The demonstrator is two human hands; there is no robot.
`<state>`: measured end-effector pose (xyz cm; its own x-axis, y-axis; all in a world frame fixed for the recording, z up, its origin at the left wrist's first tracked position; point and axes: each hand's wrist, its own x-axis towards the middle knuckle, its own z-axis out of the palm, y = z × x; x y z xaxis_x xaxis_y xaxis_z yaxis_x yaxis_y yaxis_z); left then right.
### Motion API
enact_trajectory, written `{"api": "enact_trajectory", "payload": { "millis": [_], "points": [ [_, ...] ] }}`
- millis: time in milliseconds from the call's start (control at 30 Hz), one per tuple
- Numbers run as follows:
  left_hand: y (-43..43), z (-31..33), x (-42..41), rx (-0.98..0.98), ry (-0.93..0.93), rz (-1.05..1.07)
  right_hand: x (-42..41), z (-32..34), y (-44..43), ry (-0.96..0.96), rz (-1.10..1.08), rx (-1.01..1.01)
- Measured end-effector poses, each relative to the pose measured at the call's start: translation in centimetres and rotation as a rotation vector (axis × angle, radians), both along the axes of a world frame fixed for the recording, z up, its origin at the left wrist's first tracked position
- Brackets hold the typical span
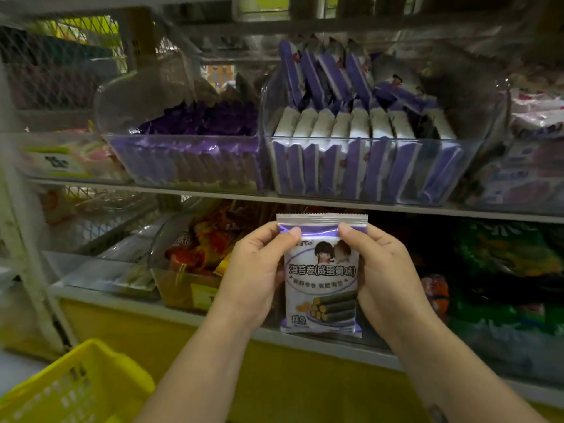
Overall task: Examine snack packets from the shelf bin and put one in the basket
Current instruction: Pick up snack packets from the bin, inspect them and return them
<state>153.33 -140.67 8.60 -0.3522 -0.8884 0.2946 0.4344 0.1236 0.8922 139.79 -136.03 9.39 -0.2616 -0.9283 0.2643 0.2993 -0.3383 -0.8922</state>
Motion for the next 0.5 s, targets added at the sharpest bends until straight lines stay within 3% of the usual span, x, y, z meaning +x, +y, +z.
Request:
{"api": "enact_trajectory", "payload": {
  "millis": [300,500],
  "points": [
    [-0.4,-1.1,1.5,0.095,-0.038,-0.037,-0.2,-1.7,-0.9,-0.027,0.141,0.087],
    [-0.9,-1.3,2.0,0.205,-0.011,0.051,-1.9,-2.4,0.1,0.295,0.473,0.273]
  ]
}}
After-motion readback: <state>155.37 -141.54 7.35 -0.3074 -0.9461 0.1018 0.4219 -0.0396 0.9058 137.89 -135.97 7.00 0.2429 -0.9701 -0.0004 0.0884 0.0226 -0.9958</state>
